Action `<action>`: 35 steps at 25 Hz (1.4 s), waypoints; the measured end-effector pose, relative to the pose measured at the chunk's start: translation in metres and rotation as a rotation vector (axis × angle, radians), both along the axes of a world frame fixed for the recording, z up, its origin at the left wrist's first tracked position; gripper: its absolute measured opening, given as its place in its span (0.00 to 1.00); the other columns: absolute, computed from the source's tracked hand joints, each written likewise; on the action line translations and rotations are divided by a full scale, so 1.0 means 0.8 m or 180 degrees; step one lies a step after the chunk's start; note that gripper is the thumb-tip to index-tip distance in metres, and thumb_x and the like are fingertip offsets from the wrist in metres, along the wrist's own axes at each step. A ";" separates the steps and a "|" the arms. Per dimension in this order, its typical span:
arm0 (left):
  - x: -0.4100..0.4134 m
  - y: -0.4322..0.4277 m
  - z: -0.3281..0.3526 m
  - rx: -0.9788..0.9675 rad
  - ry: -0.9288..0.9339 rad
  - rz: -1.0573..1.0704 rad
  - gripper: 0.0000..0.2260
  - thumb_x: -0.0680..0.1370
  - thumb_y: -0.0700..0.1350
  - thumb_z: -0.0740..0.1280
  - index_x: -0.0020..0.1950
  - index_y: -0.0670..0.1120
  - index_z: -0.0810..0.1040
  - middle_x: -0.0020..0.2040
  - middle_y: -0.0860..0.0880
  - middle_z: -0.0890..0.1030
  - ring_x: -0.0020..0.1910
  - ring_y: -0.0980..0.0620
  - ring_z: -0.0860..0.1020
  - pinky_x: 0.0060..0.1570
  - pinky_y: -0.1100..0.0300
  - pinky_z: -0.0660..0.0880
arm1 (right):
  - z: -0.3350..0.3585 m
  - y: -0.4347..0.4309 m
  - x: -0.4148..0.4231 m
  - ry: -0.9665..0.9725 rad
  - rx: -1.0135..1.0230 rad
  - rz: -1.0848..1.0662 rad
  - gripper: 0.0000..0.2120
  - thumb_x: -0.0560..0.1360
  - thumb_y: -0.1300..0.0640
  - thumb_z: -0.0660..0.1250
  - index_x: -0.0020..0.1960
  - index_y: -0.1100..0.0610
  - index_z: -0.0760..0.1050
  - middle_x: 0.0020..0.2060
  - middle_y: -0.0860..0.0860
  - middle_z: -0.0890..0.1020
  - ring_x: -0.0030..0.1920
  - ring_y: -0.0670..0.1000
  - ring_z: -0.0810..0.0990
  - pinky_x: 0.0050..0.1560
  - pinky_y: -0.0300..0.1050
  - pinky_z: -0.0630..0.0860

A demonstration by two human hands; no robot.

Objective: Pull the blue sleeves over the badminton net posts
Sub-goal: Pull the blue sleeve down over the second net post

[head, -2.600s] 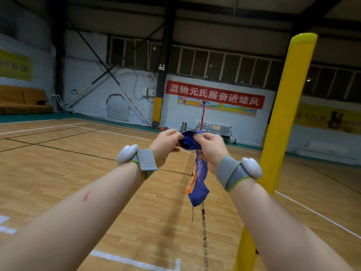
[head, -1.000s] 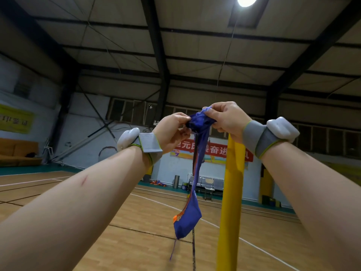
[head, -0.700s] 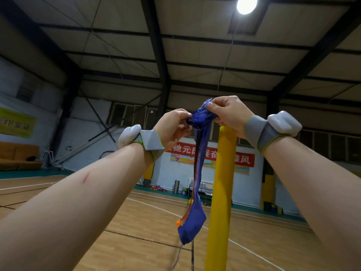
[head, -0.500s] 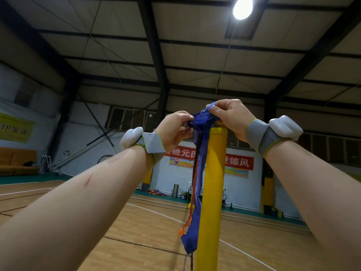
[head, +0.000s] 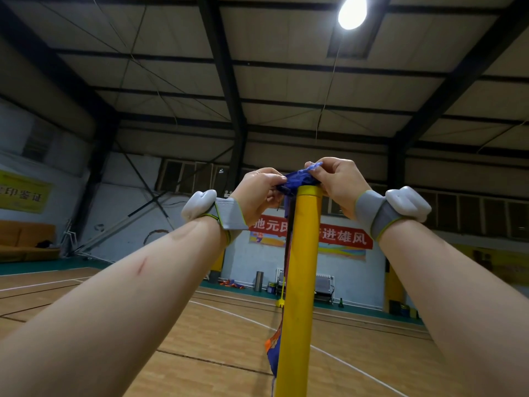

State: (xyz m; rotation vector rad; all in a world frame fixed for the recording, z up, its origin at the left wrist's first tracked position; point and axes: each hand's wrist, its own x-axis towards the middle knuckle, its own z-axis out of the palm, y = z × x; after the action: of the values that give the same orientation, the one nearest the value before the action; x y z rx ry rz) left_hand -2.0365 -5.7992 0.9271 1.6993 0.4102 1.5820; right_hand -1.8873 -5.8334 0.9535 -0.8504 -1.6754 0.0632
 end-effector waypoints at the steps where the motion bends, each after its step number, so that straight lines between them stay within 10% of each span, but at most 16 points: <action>1: 0.001 0.000 0.001 -0.0007 0.0018 0.0038 0.09 0.78 0.37 0.59 0.40 0.43 0.73 0.39 0.44 0.75 0.37 0.52 0.74 0.40 0.63 0.72 | -0.001 0.001 0.002 0.0025 -0.0017 0.0012 0.07 0.77 0.56 0.62 0.42 0.52 0.75 0.53 0.57 0.80 0.57 0.56 0.78 0.60 0.55 0.75; 10: 0.011 0.004 0.003 -0.0023 0.0245 0.0262 0.09 0.77 0.36 0.60 0.37 0.42 0.73 0.30 0.45 0.70 0.24 0.56 0.68 0.29 0.65 0.67 | -0.013 0.020 0.018 -0.0045 0.0039 -0.0068 0.09 0.77 0.55 0.63 0.38 0.54 0.75 0.33 0.51 0.76 0.35 0.49 0.72 0.37 0.40 0.70; 19: -0.003 -0.004 -0.009 0.0468 0.0787 0.0260 0.07 0.74 0.48 0.68 0.43 0.46 0.73 0.41 0.47 0.79 0.42 0.50 0.79 0.45 0.58 0.77 | -0.027 0.004 0.023 -0.0213 0.0029 0.0109 0.13 0.72 0.47 0.67 0.49 0.56 0.75 0.41 0.52 0.80 0.41 0.49 0.79 0.43 0.42 0.78; 35: 0.021 -0.021 -0.043 0.1042 0.0480 0.1170 0.11 0.76 0.42 0.67 0.35 0.45 0.69 0.32 0.48 0.76 0.32 0.52 0.76 0.35 0.61 0.74 | -0.078 -0.003 0.007 0.1134 0.0604 0.0745 0.08 0.73 0.60 0.69 0.39 0.50 0.74 0.40 0.52 0.80 0.48 0.56 0.81 0.50 0.51 0.80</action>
State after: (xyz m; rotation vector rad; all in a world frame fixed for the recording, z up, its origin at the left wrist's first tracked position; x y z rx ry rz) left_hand -2.0195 -5.8161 0.8927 2.0925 0.5924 1.8682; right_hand -1.8820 -5.8357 0.8911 -0.4658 -1.4103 0.2018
